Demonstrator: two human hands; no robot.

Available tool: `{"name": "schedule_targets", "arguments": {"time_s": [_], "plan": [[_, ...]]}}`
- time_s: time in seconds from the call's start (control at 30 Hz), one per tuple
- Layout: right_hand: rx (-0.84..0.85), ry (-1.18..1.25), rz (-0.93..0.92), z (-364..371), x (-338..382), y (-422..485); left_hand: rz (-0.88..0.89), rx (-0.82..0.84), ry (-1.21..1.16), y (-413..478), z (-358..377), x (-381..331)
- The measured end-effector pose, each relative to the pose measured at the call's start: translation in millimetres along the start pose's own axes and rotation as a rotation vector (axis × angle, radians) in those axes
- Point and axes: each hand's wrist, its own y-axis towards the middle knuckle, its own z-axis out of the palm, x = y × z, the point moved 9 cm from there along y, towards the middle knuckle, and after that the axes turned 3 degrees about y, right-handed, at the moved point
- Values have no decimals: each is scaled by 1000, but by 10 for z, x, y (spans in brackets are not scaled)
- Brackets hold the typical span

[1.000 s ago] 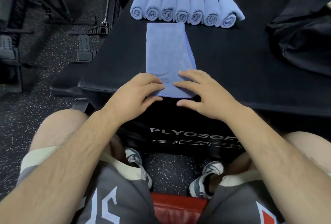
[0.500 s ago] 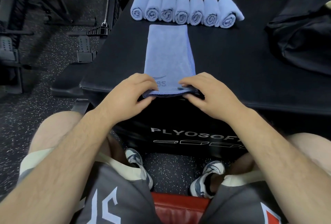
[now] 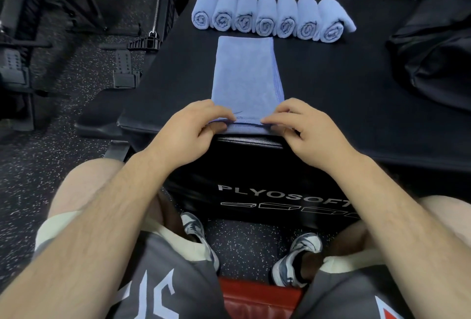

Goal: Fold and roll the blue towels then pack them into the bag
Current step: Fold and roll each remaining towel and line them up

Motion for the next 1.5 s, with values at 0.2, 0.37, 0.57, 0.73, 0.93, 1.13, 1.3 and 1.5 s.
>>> {"name": "schedule_targets", "arguments": {"time_s": [0.2, 0.37, 0.57, 0.73, 0.93, 1.13, 1.3, 1.5], "plan": [[-80, -177, -127, 52, 72, -5, 149, -145, 168, 41, -55, -63], [-106, -184, -173, 44, 103, -21, 184, -116, 245, 21, 37, -155], [-22, -37, -94, 18, 37, -33, 102, 20, 88, -33, 47, -7], [-27, -15, -8, 2, -42, -16, -25, 72, -25, -10, 62, 135], [-46, -8, 91, 13, -59, 44, -48, 5, -28, 44, 9, 117], [85, 126, 233, 10, -124, 55, -94, 25, -102, 36, -1, 62], [-66, 18, 131, 15, -104, 103, 19, -118, 109, 98, -37, 29], [-164, -99, -33, -55, 19, 70, 39, 10, 113, 64, 64, 86]]}}
